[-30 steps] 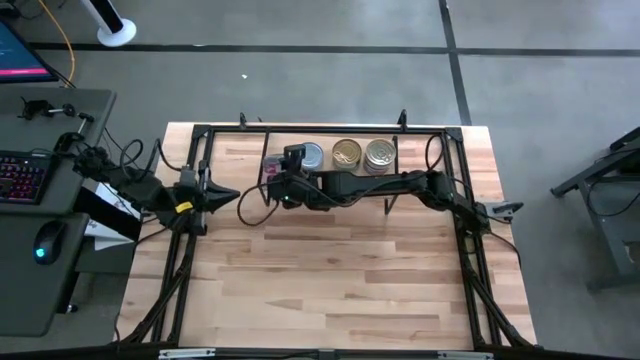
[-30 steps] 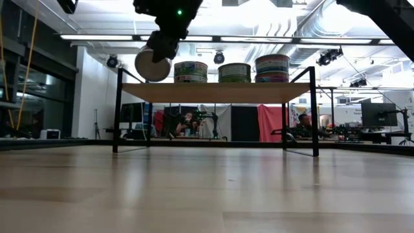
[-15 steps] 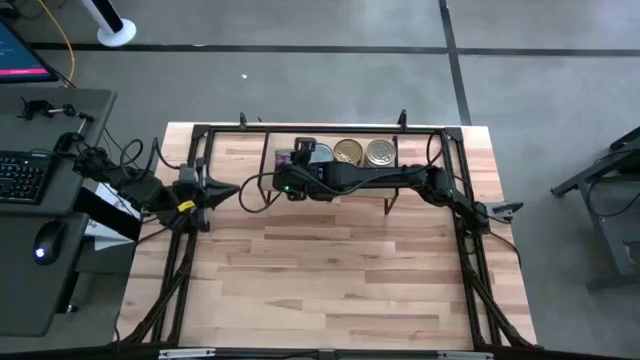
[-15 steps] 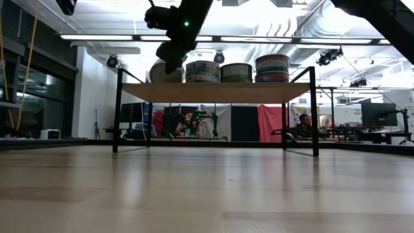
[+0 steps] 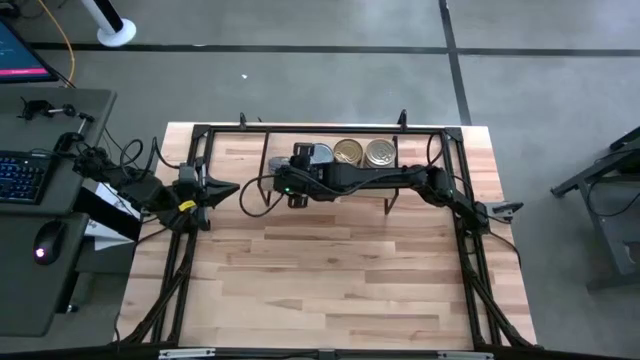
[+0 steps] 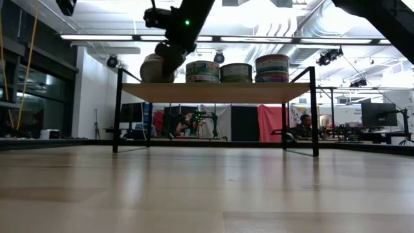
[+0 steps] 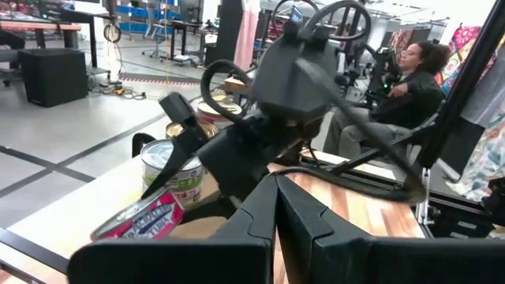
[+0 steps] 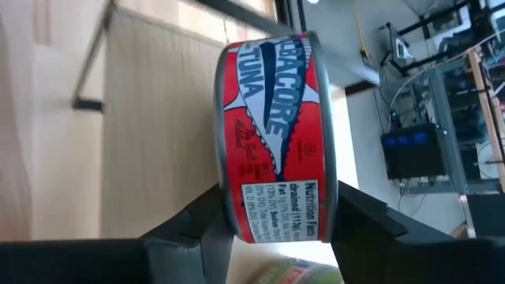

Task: Stack canned seafood by type on shelf
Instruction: Put the red tuna can on the shelf, then return to Home Position

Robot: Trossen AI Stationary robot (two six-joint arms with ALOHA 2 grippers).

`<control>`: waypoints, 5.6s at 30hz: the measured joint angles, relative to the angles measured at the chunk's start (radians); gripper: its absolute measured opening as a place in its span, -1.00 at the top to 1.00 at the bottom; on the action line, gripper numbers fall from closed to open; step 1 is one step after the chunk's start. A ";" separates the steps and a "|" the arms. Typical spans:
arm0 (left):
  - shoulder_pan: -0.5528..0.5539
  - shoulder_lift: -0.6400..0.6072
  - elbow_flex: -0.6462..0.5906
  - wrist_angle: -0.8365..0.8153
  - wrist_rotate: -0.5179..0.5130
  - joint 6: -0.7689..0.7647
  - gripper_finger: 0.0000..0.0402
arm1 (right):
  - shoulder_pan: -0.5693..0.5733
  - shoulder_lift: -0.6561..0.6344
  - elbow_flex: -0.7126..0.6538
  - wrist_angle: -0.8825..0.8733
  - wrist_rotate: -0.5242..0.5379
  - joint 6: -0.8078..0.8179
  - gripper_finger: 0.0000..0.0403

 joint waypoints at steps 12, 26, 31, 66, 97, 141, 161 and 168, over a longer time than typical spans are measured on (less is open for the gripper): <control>0.000 0.000 0.000 -0.002 -0.001 -0.001 1.00 | -0.004 -0.001 0.040 -0.105 -0.029 0.039 -0.02; 0.000 0.021 0.000 -0.077 0.018 -0.077 1.00 | 0.004 -0.048 0.144 -0.235 -0.261 0.118 -0.05; 0.010 0.068 0.000 -0.060 0.019 -0.072 1.00 | 0.041 -0.089 0.132 -0.377 -0.482 0.268 0.07; 0.552 -0.020 -0.420 0.528 0.657 -0.154 1.00 | 0.219 -1.133 -1.205 0.123 -0.660 0.941 1.00; 0.496 -0.177 -0.640 0.481 0.655 -0.409 1.00 | 0.176 -1.561 -1.654 0.449 -0.703 0.902 1.00; 0.499 -0.379 -0.636 0.275 0.726 -0.523 1.00 | -0.060 -2.106 -2.178 0.806 -0.671 0.541 1.00; 0.499 -0.465 -0.638 0.279 0.728 -0.523 1.00 | 0.056 -2.270 -2.181 0.860 -0.679 0.541 1.00; 0.499 -0.465 -0.638 0.281 0.728 -0.523 1.00 | 0.056 -2.270 -2.181 0.832 -0.679 0.541 1.00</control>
